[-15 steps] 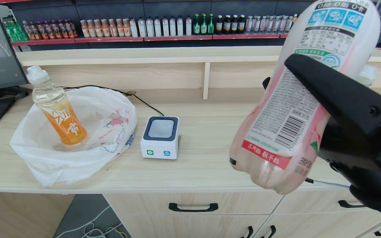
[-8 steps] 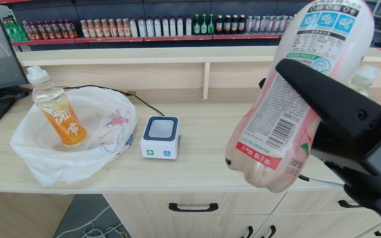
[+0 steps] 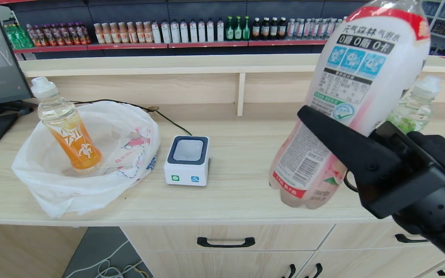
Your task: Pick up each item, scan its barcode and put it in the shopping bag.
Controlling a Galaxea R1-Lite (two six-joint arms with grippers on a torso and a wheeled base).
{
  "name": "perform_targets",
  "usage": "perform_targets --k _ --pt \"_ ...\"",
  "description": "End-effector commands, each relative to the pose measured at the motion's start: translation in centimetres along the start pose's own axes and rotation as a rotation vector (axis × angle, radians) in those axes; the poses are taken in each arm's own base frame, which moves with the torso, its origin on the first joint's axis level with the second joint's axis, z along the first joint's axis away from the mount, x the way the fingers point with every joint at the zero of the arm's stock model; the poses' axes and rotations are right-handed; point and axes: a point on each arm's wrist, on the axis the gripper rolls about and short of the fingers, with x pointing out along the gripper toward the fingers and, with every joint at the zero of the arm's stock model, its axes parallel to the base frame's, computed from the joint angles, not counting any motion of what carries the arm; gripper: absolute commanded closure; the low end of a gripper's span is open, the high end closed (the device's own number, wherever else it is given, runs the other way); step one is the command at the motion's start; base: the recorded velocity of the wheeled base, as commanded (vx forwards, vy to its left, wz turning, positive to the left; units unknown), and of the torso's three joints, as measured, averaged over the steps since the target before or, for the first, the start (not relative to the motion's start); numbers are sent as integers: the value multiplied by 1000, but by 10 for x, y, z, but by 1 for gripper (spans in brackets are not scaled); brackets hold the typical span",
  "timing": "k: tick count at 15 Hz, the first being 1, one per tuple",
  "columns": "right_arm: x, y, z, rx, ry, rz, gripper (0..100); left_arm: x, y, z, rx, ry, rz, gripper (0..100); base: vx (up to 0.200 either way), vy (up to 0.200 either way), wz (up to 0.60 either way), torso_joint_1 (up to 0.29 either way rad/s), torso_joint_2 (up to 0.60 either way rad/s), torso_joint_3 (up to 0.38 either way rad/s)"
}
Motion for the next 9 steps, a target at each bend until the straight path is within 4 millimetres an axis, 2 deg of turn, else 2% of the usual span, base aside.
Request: perform_targets --k 1,3,5,7,9 --pt "-9 -12 -7 -109 45 -53 100 0 0 0 -1 1 1 0 0 0 0 0 0 0" --pt "-26 -15 -18 -244 121 -87 100 0 0 0 1 -1 1 0 0 0 0 0 0 0" --pt "-38 -16 -23 -285 163 -154 100 0 0 0 -1 -1 1 0 0 0 0 0 0 0" --pt "-39 -16 -20 -302 154 -208 100 0 0 0 1 1 1 0 0 0 0 0 0 0" --pt "-52 -16 -24 -299 192 -230 100 0 0 0 1 1 1 0 0 0 0 0 0 0"
